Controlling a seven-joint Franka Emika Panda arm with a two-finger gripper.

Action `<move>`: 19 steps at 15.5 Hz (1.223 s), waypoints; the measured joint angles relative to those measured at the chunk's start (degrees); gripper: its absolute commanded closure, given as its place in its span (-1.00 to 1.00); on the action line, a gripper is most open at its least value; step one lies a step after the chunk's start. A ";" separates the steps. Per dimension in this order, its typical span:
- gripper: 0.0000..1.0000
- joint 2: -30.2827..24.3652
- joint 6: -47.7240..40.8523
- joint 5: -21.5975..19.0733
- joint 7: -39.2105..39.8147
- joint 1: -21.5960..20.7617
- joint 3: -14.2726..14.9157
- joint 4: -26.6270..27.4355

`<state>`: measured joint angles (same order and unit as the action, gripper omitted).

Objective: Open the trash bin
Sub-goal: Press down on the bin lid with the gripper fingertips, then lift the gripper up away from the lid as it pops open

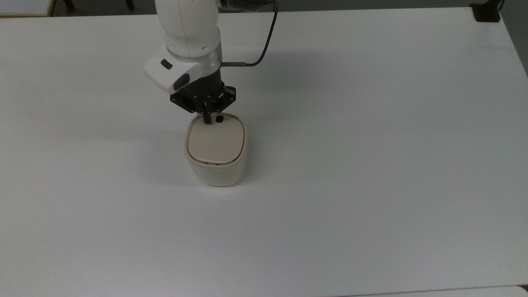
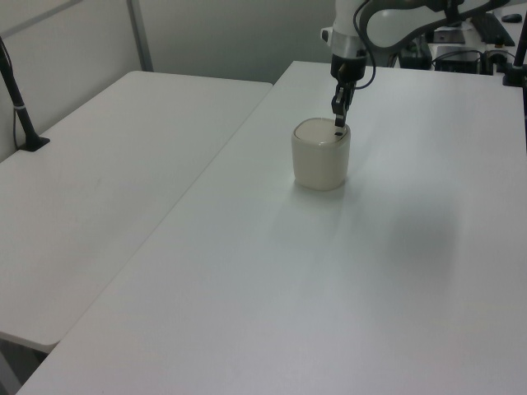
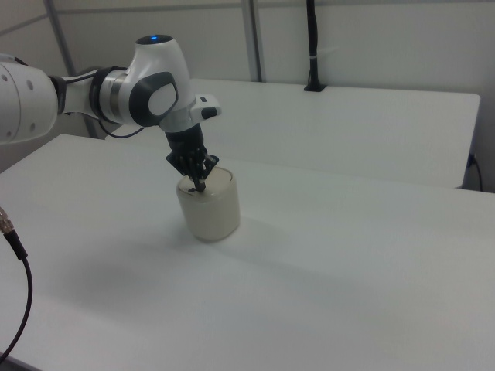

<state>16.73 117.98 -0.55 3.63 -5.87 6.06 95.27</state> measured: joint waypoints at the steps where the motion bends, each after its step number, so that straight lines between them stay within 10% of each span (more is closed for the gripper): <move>1: 1.00 0.27 0.00 0.00 -0.28 -0.28 -0.01 0.00; 9: 0.96 0.72 0.15 0.00 -0.78 -0.79 -0.01 -0.38; 12: 0.47 -0.06 -0.24 0.00 -0.99 -0.73 0.02 -0.99; 16: -1.00 -6.28 -9.90 0.00 -1.01 0.41 0.21 -2.06; 19: -1.00 -11.88 -17.56 0.00 -1.02 0.66 0.24 -1.89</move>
<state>4.85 100.42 -0.54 2.62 -5.21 6.30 93.38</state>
